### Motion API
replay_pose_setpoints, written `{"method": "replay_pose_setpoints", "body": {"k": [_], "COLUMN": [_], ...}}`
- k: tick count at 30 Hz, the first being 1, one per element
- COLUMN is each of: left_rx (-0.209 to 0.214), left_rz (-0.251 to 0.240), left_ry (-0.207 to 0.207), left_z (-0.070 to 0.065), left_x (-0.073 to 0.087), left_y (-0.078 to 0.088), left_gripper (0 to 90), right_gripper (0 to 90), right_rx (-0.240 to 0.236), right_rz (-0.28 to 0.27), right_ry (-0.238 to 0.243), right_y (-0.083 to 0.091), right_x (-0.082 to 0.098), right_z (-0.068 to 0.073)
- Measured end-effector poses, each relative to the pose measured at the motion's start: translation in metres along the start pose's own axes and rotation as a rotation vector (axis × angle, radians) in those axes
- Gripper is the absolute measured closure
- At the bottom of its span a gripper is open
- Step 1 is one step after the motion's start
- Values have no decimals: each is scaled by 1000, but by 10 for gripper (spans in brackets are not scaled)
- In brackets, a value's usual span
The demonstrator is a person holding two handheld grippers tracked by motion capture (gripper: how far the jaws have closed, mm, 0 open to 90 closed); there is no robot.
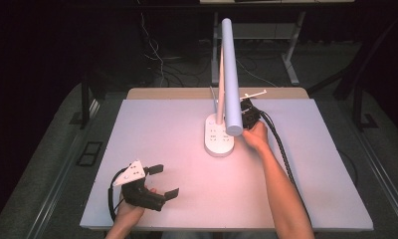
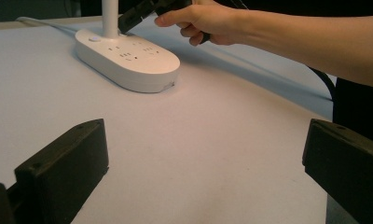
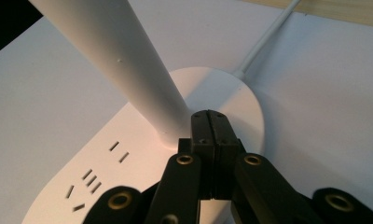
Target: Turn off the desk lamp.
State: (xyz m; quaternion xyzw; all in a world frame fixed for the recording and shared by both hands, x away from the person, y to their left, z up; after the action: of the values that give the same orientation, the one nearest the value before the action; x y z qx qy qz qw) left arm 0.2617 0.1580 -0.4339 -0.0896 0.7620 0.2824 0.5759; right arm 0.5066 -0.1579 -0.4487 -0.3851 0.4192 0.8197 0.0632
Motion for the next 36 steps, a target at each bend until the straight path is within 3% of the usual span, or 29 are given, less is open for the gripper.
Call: {"method": "replay_pose_setpoints", "body": {"k": [5,13,22,36], "left_rx": [1,-3,-2,0], "left_rz": [4,0,3,1], "left_ry": [-2,3,-2,-4], "left_z": [0,1,0,-1], "left_x": [0,0,0,0], "left_y": [0,0,0,0], "left_gripper": [0,0,0,0], "right_gripper": [900,900,900,900], "right_rx": [8,-11,7,-5], "right_rz": [6,-8,-1,-22], "right_ry": [11,-13,-6,-41], "right_y": [0,-1,0,-1], "right_x": [1,1,0,3], "right_z": [2,0,0,0]}}
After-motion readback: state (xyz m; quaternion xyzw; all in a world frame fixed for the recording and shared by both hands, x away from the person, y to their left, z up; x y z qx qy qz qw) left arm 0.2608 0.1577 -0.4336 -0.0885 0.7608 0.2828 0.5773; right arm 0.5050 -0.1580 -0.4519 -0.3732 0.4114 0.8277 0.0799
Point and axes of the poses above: each handheld gripper's, and its own axes: y roughly backward along the jaws, x roughly out of its underside, z roughly to its left, the point moved 3 cm from there along -y, roughly forward along the jaws, and after that the axes turned 2 degrees about -y, right-handed, at the moved point
